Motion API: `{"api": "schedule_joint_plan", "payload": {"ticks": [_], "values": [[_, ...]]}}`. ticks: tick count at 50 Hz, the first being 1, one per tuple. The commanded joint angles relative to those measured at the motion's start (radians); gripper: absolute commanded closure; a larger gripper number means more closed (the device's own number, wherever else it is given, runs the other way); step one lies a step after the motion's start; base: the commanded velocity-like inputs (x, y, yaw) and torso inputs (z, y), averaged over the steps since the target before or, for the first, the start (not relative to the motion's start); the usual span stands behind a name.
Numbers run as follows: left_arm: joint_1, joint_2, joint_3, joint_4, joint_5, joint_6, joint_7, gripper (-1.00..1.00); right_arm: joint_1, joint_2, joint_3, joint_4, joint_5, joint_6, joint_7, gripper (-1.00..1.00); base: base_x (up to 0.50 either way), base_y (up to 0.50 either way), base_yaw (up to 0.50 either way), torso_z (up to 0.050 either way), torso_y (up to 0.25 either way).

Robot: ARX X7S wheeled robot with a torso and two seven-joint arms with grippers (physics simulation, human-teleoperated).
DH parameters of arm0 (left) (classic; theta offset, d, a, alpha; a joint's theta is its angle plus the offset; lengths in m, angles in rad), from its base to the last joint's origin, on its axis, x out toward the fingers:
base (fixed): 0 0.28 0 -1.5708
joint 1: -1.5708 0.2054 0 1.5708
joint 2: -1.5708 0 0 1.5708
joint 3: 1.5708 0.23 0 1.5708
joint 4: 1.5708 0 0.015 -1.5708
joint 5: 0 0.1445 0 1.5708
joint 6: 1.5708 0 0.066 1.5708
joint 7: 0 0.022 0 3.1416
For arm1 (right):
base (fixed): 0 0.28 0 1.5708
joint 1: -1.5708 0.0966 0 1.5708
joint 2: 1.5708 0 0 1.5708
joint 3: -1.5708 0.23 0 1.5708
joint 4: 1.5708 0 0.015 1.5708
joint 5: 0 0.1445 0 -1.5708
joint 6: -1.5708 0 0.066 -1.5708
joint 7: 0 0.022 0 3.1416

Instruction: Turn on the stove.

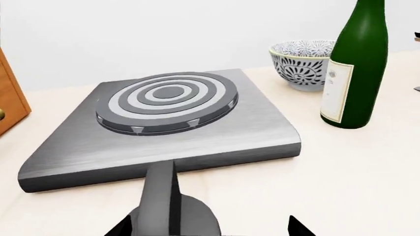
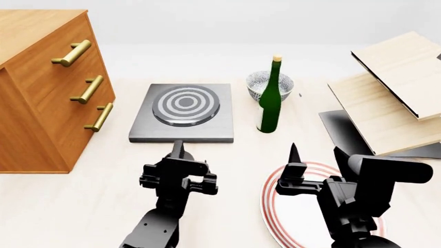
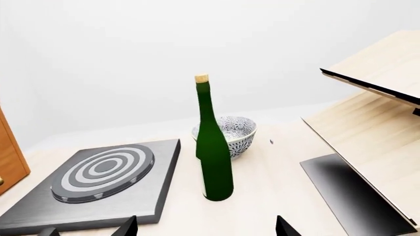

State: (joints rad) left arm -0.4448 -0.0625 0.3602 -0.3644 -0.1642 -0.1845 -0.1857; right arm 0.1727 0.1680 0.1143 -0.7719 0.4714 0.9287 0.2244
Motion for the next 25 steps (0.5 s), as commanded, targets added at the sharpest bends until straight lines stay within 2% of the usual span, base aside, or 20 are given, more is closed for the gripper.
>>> {"api": "schedule_joint_plan", "payload": {"ticks": [1,5,12,18,25], "values": [[0.109,-0.095,-0.01,0.58,-0.17,-0.356,-0.024,-1.0,-0.015,0.006,0.018,-0.014,0.016,-0.011,0.007,-1.0,0.0,0.0,0.0,0.0,0.0],[0.137,-0.146,-0.09,0.779,-0.26,-0.501,-0.068,-1.0,-0.013,0.008,0.014,-0.01,0.016,-0.011,0.011,-1.0,0.0,0.0,0.0,0.0,0.0],[0.203,-0.209,-0.205,1.0,-0.336,-0.599,-0.137,-1.0,-0.021,0.013,-0.012,0.0,0.003,-0.029,0.013,-1.0,0.0,0.0,0.0,0.0,0.0],[0.239,-0.229,-0.273,1.098,-0.397,-0.635,-0.157,-1.0,-0.02,0.018,-0.026,-0.005,0.001,-0.027,0.02,-1.0,0.0,0.0,0.0,0.0,0.0],[0.274,-0.236,-0.306,1.125,-0.416,-0.63,-0.168,-1.0,-0.026,0.021,-0.038,0.003,-0.002,-0.038,0.022,-1.0,0.0,0.0,0.0,0.0,0.0]]}}
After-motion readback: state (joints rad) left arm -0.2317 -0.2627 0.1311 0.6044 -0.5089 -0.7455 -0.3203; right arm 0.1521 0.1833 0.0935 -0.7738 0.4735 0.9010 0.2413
